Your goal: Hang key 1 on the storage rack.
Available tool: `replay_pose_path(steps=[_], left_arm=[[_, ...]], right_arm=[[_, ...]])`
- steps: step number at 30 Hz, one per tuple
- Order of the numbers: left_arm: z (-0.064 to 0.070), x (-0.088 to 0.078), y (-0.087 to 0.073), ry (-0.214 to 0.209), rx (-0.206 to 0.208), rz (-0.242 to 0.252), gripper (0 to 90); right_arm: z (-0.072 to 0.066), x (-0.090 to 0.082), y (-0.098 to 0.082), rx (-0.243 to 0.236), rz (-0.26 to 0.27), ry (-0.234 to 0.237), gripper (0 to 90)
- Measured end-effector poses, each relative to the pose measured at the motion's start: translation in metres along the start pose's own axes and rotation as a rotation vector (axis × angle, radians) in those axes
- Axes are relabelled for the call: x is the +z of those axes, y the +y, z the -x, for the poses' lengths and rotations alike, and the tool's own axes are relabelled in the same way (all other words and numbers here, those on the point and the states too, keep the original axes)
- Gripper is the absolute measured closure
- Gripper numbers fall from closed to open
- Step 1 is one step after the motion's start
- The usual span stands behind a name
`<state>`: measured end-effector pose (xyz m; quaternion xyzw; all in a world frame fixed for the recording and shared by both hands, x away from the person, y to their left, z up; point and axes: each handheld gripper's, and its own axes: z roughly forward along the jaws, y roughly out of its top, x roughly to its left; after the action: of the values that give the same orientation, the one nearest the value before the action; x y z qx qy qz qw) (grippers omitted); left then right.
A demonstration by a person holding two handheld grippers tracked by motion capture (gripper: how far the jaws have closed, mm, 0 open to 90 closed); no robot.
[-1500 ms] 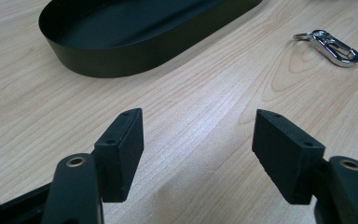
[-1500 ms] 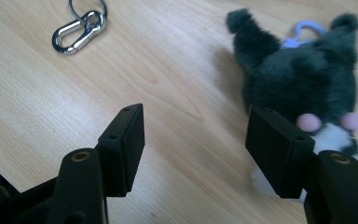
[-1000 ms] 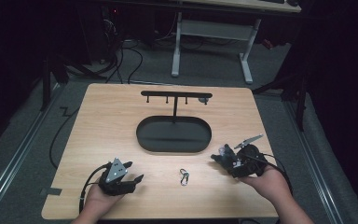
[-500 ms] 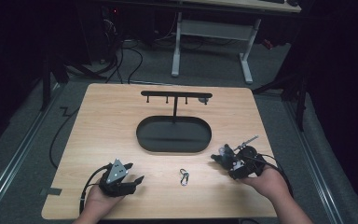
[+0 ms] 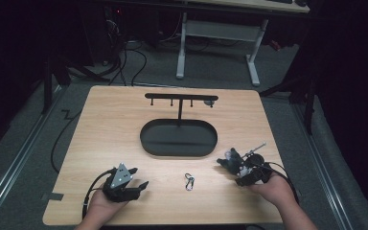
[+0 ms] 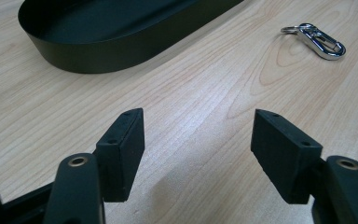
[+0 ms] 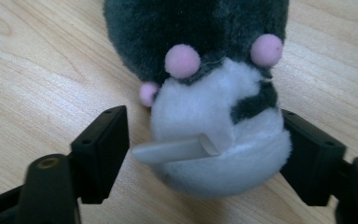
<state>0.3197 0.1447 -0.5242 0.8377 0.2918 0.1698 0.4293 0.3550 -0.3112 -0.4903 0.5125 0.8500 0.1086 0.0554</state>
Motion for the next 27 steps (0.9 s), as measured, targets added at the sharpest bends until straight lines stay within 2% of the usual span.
replay_pose_path(steps=[2, 3, 4, 7, 13, 18, 27], left_arm=[[0.001, 0.000, 0.000, -0.004, 0.006, -0.004, 35.9], [0.001, 0.000, 0.000, -0.005, 0.008, -0.006, 35.9], [0.001, 0.000, 0.000, -0.005, 0.010, -0.006, 36.0], [0.001, 0.000, 0.001, -0.004, 0.013, -0.005, 36.0], [0.001, 0.000, 0.000, -0.002, 0.012, -0.005, 36.4], [0.000, 0.000, 0.000, -0.001, 0.012, -0.005, 36.4], [0.000, 0.002, 0.001, 0.002, 0.017, -0.007, 36.4]], right_arm=[[-0.001, 0.000, 0.000, -0.014, 0.003, 0.003, 29.6], [-0.003, -0.001, -0.001, 0.007, 0.008, -0.005, 29.6], [-0.002, -0.001, 0.000, -0.014, 0.022, -0.007, 30.4], [0.000, -0.004, 0.000, -0.004, 0.047, -0.005, 33.7], [0.000, -0.006, 0.000, -0.004, 0.054, -0.011, 45.8], [-0.002, -0.009, -0.001, -0.012, 0.070, -0.004, 47.4], [-0.010, -0.033, 0.003, -0.024, 0.112, 0.012, 47.7]])
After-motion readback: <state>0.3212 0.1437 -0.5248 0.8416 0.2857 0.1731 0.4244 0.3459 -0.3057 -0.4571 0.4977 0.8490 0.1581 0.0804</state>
